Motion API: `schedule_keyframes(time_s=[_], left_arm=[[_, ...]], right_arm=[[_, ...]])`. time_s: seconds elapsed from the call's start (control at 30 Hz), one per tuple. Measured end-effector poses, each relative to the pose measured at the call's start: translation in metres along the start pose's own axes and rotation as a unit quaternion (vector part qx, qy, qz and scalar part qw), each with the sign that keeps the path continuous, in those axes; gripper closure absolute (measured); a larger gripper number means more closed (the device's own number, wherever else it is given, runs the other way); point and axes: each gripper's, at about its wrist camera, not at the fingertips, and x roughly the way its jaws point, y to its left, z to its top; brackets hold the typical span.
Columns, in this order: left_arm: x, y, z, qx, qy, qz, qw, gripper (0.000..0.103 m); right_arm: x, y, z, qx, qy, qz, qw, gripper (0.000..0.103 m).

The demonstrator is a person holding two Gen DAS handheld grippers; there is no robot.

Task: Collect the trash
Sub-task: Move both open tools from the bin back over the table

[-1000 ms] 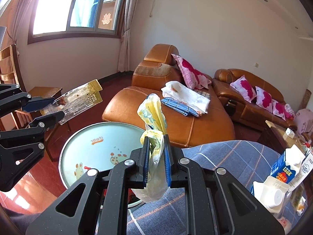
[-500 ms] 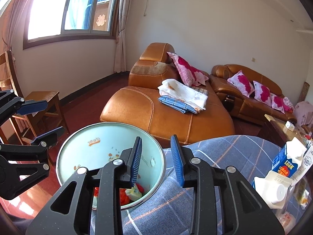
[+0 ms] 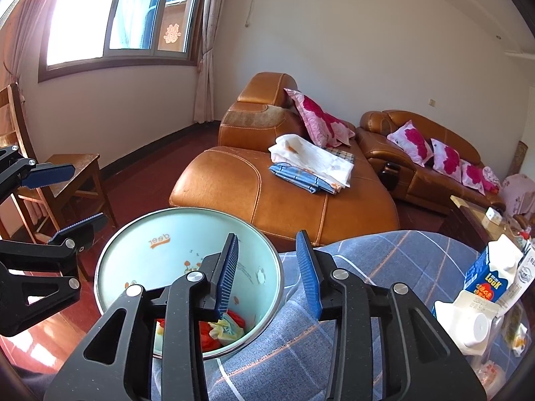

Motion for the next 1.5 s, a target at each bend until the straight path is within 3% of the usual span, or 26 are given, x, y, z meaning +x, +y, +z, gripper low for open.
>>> schedule_keyframes(time_s=[0.63, 0.9, 1.0, 1.23, 1.5], left_arm=[[-0.017, 0.008, 0.004, -0.004, -0.014, 0.013, 0.9998, 0.042], [-0.03, 0.011, 0.008, -0.008, -0.026, 0.02, 0.9994, 0.033], [-0.037, 0.012, 0.009, -0.011, -0.033, 0.018, 0.9992, 0.031], [-0.062, -0.009, 0.013, -0.007, -0.058, -0.016, 0.9982, 0.031], [-0.1, -0.07, 0.01, 0.037, -0.088, -0.096, 0.9908, 0.028]], right_arm=[[-0.01, 0.002, 0.007, 0.001, -0.013, -0.002, 1.0, 0.059], [-0.03, -0.001, 0.015, 0.014, -0.029, -0.012, 0.999, 0.044], [-0.045, -0.005, 0.021, 0.024, -0.037, -0.02, 0.999, 0.043], [-0.098, -0.025, 0.015, 0.059, -0.047, -0.063, 0.995, 0.039], [-0.163, -0.074, -0.041, 0.123, -0.027, -0.158, 0.979, 0.037]])
